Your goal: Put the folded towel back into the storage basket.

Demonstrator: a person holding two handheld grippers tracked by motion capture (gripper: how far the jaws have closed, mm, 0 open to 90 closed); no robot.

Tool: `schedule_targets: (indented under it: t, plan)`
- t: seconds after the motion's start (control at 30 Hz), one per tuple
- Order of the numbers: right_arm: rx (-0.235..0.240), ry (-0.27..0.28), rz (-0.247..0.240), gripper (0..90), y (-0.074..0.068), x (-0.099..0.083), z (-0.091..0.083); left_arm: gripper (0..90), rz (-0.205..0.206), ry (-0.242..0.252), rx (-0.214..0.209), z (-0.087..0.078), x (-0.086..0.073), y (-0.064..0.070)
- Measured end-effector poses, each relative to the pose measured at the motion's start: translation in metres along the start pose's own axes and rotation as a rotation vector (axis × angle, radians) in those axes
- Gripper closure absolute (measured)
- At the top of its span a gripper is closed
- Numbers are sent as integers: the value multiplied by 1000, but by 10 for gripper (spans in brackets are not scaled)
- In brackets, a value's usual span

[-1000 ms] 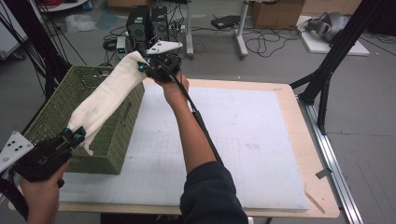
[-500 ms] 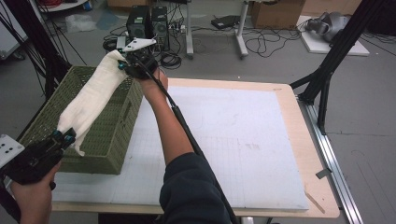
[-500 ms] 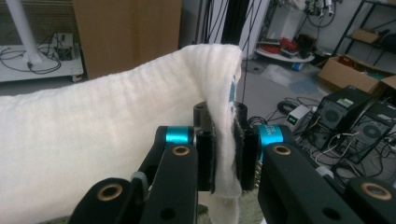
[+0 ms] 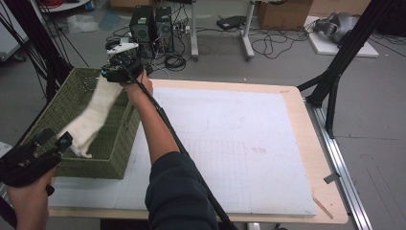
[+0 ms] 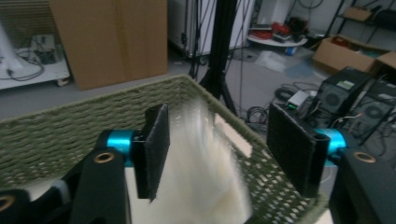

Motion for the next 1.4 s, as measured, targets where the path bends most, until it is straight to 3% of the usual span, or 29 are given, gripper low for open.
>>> schedule_targets:
  t: [0.27, 0.43, 0.57, 0.67, 0.87, 1.17, 1.4]
  plan:
    - [24, 7, -22, 366, 2, -15, -24, 309, 28, -8, -13, 1, 1, 5]
    - [36, 4, -29, 351, 7, -30, -48, 276, 63, -37, -47, 8, 1, 15]
    - [36, 1, -45, 343, 13, -45, -67, 219, 81, -52, -76, 15, 1, 23]
    - [34, 3, -28, 307, 20, -56, -82, 164, 94, -87, -61, 22, 0, 28]
    - [33, -8, -3, 220, 32, -81, -107, 168, 117, -119, -135, 33, -1, 38]
    - [20, -4, 20, 202, 44, -110, -144, 170, 138, -125, -207, 48, -2, 54]
    - [-26, -14, 15, 199, 52, -135, -175, 170, 148, -152, -271, 58, -5, 66]
Point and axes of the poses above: each handheld gripper's, and its own axes: z roughly forward along the jaws, x roughly out of its top, y roughly to its right, the point moved 2 cm from there along z, roughly forward along the jaws, and after that the axes turned 10 degrees about -y, right-handed, at the moved point
